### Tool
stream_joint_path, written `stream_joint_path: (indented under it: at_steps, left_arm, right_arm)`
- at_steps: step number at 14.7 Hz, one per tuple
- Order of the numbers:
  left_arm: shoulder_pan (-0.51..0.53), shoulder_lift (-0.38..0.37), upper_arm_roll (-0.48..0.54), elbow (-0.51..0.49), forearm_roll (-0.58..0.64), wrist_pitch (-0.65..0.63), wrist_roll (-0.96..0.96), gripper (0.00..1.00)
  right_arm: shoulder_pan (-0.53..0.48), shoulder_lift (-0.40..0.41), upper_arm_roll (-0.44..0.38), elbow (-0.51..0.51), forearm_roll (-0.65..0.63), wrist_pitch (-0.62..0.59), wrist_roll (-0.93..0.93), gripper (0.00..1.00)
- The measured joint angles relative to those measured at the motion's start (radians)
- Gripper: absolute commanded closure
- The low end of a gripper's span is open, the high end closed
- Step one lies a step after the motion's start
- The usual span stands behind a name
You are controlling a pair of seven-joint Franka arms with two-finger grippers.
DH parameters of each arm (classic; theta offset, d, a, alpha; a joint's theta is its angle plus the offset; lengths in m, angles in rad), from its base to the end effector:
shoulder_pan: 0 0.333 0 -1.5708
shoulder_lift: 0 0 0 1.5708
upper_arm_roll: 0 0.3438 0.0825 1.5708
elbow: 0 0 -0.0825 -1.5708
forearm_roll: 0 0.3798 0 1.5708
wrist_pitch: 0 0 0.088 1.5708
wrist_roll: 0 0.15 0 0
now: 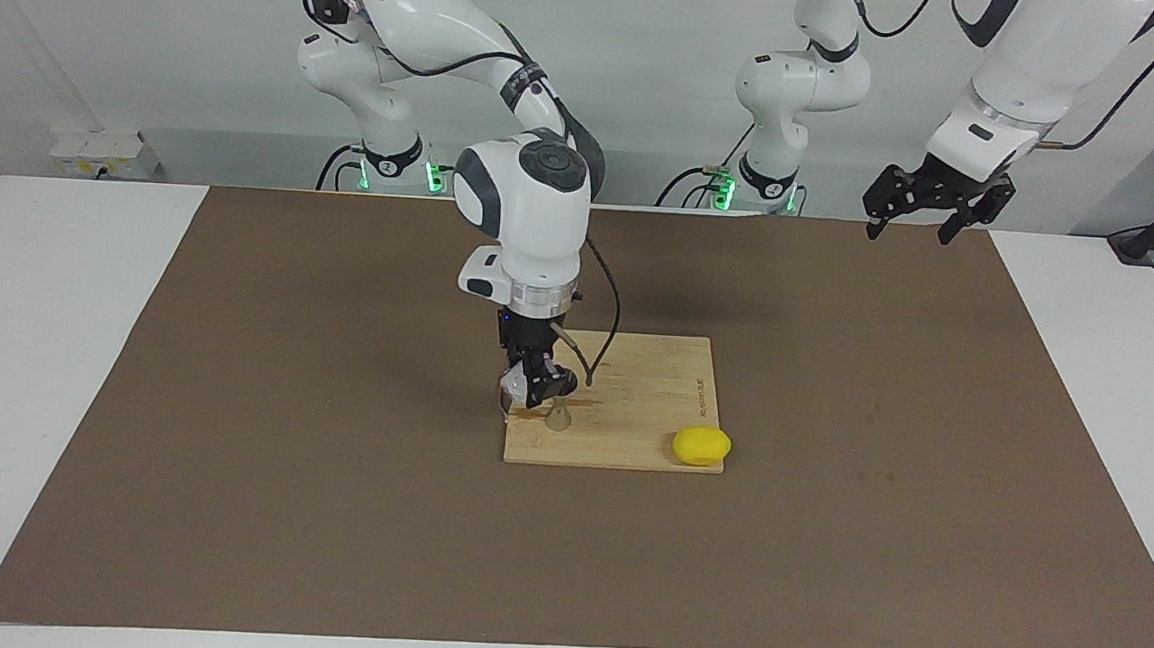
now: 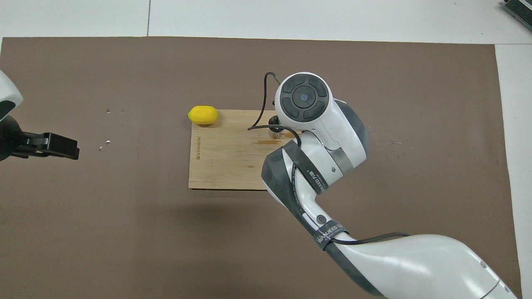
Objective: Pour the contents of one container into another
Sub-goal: 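Tilt the glass cup with the right gripper above the metal cup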
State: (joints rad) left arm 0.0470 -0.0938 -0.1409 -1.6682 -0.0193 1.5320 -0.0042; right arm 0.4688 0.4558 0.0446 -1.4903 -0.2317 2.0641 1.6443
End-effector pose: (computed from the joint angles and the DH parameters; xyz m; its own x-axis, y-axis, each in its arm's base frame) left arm 0.5090 -0.0543 0.6100 0.9951 -0.0891 -0.0433 -0.0889 -0.9960 0.0060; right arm 0.6352 0.3289 0.4064 0.4885 -0.8525 0.1860 -0.8494 -0.5134 -0.1224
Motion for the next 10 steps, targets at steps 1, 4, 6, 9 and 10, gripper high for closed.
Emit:
stream_joint_path:
  at_steps: [1, 4, 6, 9, 10]
  left_arm:
    - [0.0, 0.0, 0.0, 0.0, 0.0, 0.0, 0.0, 0.0]
    - [0.0, 0.0, 0.001, 0.0, 0.0, 0.0, 0.0, 0.0]
    - [0.0, 0.0, 0.001, 0.0, 0.0, 0.0, 0.0, 0.0]
    - [0.0, 0.0, 0.001, 0.0, 0.0, 0.0, 0.0, 0.0]
    - [0.0, 0.0, 0.001, 0.0, 0.0, 0.0, 0.0, 0.0]
  right_arm:
    - [0.003, 0.0, 0.0, -0.001, -0.012, 0.0, -0.003, 1.0]
    - [0.015, 0.0, 0.0, -0.002, -0.047, 0.0, -0.003, 1.0]
    - [0.018, 0.0, 0.0, -0.002, -0.071, 0.004, -0.003, 1.0]
    - [0.019, 0.0, 0.0, -0.002, -0.093, 0.02, -0.003, 1.0]
    - [0.02, 0.0, 0.0, -0.002, -0.11, 0.023, -0.003, 1.0]
